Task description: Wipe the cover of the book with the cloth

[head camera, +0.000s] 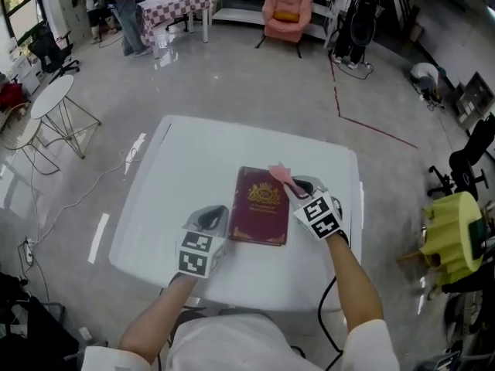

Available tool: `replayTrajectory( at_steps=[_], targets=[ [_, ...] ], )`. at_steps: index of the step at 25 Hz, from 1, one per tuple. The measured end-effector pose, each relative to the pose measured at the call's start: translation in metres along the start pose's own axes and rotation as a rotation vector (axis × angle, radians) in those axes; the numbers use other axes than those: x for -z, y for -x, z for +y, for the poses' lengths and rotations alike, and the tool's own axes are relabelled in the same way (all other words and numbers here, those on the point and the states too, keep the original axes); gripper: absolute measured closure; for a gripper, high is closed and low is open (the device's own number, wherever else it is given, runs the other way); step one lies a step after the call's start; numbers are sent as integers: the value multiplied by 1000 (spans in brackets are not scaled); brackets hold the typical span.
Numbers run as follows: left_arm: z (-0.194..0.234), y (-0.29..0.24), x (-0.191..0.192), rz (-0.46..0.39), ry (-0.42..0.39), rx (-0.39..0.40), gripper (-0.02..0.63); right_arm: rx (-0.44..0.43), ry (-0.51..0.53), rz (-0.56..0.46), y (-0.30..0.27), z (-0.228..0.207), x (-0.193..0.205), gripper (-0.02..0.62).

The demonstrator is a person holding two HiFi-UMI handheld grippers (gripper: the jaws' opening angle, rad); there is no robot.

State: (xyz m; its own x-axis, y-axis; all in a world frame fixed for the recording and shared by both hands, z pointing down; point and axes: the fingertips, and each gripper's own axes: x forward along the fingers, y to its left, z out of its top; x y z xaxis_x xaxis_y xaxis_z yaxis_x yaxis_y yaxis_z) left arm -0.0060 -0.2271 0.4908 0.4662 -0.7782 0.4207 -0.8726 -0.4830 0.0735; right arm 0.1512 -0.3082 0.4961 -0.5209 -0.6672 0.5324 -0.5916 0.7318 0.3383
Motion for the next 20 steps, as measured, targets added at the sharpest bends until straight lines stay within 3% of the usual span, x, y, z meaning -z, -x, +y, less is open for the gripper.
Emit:
replayTrajectory(
  at_steps=[11,20],
  targets=[
    [7,-11,2,16,16,-30,600,-58,9,27,-33,-9,19,555],
    [-5,-4,1,2,8,23,600,-64,-21,22,-14,18,19,555]
  ],
)
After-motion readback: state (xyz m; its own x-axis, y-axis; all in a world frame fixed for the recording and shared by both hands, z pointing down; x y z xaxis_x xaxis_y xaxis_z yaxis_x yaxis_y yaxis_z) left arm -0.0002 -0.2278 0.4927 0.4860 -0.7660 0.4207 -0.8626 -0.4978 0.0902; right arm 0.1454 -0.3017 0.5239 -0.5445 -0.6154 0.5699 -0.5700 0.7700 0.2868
